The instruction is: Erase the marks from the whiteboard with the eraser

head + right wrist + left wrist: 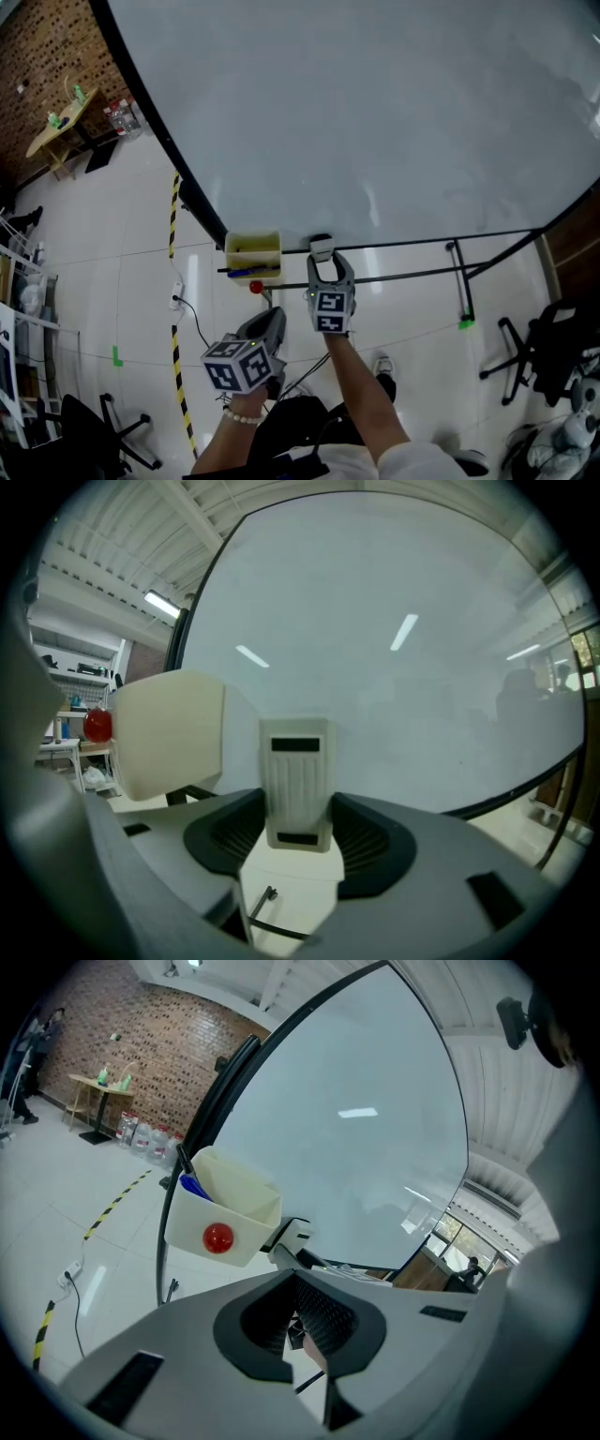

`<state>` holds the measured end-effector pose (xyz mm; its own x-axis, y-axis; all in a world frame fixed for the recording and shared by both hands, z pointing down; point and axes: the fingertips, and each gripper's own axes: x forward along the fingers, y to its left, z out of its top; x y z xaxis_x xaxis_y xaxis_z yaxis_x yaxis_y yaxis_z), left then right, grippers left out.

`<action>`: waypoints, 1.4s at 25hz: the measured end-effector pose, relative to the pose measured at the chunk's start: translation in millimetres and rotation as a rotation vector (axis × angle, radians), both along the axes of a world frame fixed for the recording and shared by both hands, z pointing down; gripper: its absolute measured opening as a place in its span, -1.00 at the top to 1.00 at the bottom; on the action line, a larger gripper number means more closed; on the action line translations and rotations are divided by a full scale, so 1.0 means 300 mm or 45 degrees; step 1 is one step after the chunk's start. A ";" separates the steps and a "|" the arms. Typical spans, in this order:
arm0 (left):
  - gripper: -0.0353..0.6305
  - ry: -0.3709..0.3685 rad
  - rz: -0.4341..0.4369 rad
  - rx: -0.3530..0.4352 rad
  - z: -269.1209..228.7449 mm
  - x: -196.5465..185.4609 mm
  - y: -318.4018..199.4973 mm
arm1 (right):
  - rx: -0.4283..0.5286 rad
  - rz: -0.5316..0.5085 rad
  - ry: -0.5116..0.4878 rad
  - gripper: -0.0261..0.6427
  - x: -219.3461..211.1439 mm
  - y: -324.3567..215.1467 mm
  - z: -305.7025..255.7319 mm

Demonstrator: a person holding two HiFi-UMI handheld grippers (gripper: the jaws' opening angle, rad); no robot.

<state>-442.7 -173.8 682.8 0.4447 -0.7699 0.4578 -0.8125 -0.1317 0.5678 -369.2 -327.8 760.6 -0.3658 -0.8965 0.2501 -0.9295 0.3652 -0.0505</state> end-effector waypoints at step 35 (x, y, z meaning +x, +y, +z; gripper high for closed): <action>0.93 -0.294 0.081 -0.126 0.095 1.300 -0.346 | -0.082 0.034 0.006 0.18 1.421 -0.233 0.023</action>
